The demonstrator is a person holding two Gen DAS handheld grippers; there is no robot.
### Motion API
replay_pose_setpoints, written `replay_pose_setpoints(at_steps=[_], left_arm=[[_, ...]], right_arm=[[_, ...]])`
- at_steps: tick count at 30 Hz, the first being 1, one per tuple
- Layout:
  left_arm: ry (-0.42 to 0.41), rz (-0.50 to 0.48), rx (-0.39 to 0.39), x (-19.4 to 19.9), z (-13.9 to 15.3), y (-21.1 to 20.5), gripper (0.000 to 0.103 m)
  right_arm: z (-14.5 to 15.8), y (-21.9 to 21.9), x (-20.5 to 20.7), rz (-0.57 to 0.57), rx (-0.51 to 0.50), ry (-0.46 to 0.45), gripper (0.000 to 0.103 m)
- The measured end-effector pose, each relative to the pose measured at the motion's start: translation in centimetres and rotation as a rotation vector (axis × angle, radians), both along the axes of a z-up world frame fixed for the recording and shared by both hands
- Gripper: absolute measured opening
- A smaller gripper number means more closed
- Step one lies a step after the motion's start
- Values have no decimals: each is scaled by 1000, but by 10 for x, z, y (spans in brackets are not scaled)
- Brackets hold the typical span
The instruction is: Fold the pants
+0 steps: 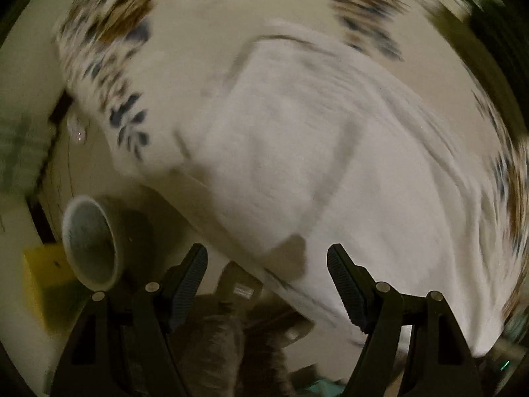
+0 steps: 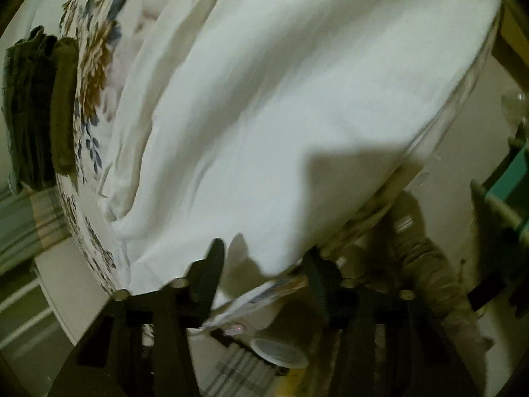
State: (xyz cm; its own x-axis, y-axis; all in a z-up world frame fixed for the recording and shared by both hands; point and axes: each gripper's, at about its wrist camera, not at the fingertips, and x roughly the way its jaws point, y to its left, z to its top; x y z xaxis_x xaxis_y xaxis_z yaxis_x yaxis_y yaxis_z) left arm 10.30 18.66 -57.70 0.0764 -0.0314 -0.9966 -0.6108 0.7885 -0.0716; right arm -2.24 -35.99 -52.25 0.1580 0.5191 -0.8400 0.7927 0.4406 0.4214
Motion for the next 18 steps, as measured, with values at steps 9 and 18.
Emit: replay_pose_setpoints(at_steps=[9,18], left_arm=[[-112,205,-140,-14,-27,80,15],[-161,120,-115,-10,-5,92,14]], right_arm=[[32,24,11,26,-229,4,5],[33,46,17,127,-288,32,5]])
